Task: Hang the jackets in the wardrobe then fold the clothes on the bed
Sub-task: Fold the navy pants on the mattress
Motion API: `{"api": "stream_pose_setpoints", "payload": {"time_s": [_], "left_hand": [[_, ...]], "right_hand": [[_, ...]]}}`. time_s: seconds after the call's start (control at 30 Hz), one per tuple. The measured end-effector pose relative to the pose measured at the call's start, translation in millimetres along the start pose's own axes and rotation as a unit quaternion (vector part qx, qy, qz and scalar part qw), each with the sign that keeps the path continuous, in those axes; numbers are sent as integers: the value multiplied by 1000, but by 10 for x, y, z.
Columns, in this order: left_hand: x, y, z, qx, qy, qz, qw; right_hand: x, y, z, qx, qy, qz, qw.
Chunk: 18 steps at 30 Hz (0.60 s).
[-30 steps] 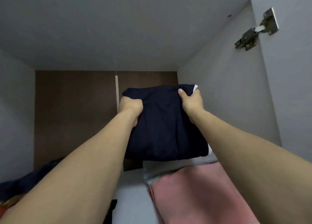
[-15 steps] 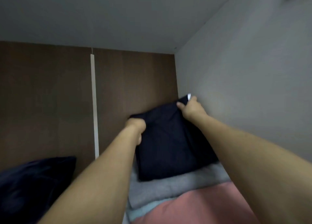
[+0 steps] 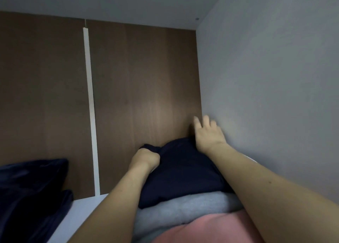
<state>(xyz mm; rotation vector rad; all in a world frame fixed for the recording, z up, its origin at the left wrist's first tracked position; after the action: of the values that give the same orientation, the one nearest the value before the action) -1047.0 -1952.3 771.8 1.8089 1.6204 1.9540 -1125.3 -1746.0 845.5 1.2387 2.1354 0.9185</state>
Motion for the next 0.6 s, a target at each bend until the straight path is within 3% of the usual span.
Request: {"api": "stream_pose_setpoints", "payload": {"time_s": [0.03,0.1,0.2,0.33,0.6], "left_hand": [[3,18,5,5,0,1,1000],[-5,41,35,9,3,8,1000],[-17,47,64,7,7,19,1000],[-28,36,44,-1,11,30,999],[-101,5,-39,6,24,50,998]], "right_hand": [[-157,152,28,62,68,44,995],[-271,215,58,75,112,39,990],[-60,-66,25,-73,11,-44,996],[104,-349,32,-196,-58,-93,975],[121,-486,16,-230,-70,-125,963]]}}
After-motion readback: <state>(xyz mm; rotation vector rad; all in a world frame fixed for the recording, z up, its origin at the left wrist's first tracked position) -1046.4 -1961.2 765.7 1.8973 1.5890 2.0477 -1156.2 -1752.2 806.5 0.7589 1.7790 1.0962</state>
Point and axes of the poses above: each hand's wrist, its own z-axis away from the middle knuckle, its own y-axis out of the back of the hand, x = y × z, the point moved 10 cm from there along -z, towards the middle knuckle, and after that the axes turned 3 degrees about -z, right-handed, at the moved point
